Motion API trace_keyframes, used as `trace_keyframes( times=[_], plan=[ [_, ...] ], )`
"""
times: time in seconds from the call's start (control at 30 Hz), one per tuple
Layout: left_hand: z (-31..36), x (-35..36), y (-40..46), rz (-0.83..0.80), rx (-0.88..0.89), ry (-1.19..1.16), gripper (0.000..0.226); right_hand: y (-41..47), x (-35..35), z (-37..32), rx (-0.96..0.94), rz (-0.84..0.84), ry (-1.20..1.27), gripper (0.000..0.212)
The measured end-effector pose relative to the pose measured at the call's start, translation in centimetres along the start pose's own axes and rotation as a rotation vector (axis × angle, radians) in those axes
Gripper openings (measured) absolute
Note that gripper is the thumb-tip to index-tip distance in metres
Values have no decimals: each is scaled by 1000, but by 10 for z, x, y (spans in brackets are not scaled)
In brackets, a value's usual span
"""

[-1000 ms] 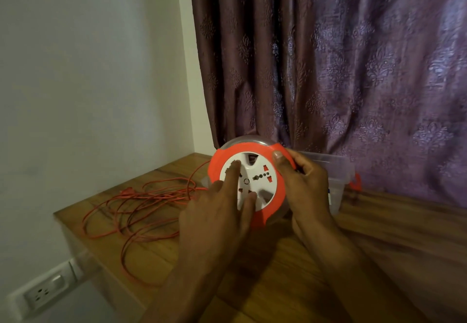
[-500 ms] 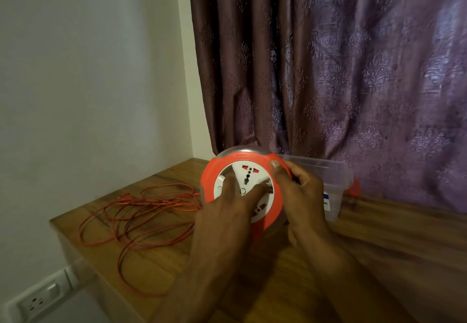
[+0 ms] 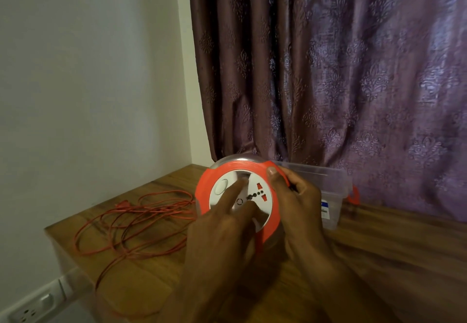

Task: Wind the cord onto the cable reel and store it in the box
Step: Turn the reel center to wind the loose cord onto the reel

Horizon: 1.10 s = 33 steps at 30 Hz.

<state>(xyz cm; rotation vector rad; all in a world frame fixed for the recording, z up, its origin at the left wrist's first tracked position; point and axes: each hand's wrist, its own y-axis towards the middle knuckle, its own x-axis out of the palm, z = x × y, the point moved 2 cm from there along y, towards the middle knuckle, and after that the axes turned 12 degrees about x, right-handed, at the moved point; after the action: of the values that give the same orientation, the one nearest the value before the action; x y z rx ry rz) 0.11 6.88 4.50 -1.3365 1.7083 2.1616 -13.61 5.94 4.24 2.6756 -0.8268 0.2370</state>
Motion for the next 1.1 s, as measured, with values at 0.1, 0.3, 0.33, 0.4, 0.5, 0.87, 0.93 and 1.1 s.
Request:
trace_keyframes(
  times=[0.1,0.3,0.33,0.4,0.5,0.87,0.93,1.1],
  plan=[
    [1,-7,-3,65,-51,3,39,0,-1,-2,-27,16,13,13],
    [-2,-5,-5,-109,-165,175,64,-3,0,-2,-47,40,17,17],
    [0,-3,-4,-129,-160,169,64,-3,0,-1,-44,39,20,17],
    [2,-2,-1,-146,-132,152,62,-3,0,0,-33,38,24,18],
    [4,-1,0,-147,-122,157,61,-1,0,1,-29,47,18,15],
    [-5,1,3,-159,-263,208,64,-3,4,6,-59,37,31,4],
    [-4,-1,6,-170,-250,194,62,-2,4,7,-37,37,29,7],
    [1,-1,3,-180,-113,170,70,0,2,3,-22,24,16,10]
  ],
)
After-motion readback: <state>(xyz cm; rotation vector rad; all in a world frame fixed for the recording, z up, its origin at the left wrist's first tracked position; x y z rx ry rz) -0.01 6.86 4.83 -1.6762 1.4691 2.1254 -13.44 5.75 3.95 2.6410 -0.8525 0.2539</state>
